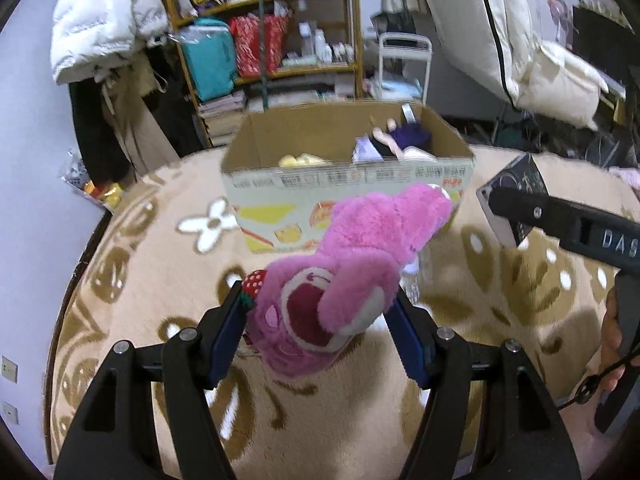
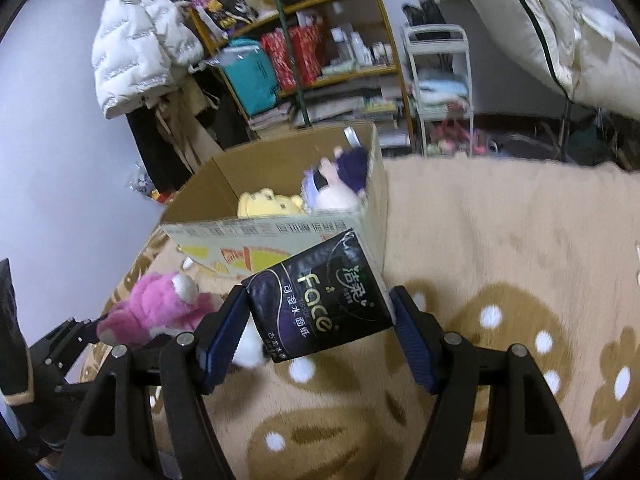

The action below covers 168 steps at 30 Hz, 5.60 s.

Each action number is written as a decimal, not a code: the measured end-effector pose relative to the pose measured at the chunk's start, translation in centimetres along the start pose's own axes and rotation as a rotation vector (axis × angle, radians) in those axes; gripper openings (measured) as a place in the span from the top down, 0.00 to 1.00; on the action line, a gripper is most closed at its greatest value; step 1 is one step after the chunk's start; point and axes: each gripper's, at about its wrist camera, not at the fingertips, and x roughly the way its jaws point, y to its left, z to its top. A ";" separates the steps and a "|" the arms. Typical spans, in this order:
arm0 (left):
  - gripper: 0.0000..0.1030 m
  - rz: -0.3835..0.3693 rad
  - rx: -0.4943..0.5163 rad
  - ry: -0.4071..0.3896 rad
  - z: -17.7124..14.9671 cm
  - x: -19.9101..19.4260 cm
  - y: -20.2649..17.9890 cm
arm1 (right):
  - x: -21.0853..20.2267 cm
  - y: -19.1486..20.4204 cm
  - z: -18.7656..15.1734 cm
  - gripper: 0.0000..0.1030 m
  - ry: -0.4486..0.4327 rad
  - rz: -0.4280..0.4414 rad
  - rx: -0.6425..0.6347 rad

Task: Organize soft objects
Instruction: 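Lift pink bear plush with left gripper while right gripper lifts black pack toward box, then open left gripper over box dropping pink bear while right gripper releases black pack inside, then withdraw both open grippers from the box toward the remaining items on the rug, then close left gripper on white pompom plush while right gripper moves onto clear bag with lavender item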

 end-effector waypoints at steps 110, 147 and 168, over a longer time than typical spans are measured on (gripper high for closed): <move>0.04 0.033 -0.023 0.073 2.1 4.5 0.4 | 4.7 -0.4 1.5 0.00 0.120 0.015 0.008; 0.38 -0.122 0.014 0.224 -0.6 12.0 -2.9 | 13.5 -0.6 -1.3 0.00 0.360 0.034 0.080; 0.70 -0.101 -0.059 0.282 -2.0 9.3 1.1 | 15.6 0.4 -1.5 0.00 0.373 -0.064 0.075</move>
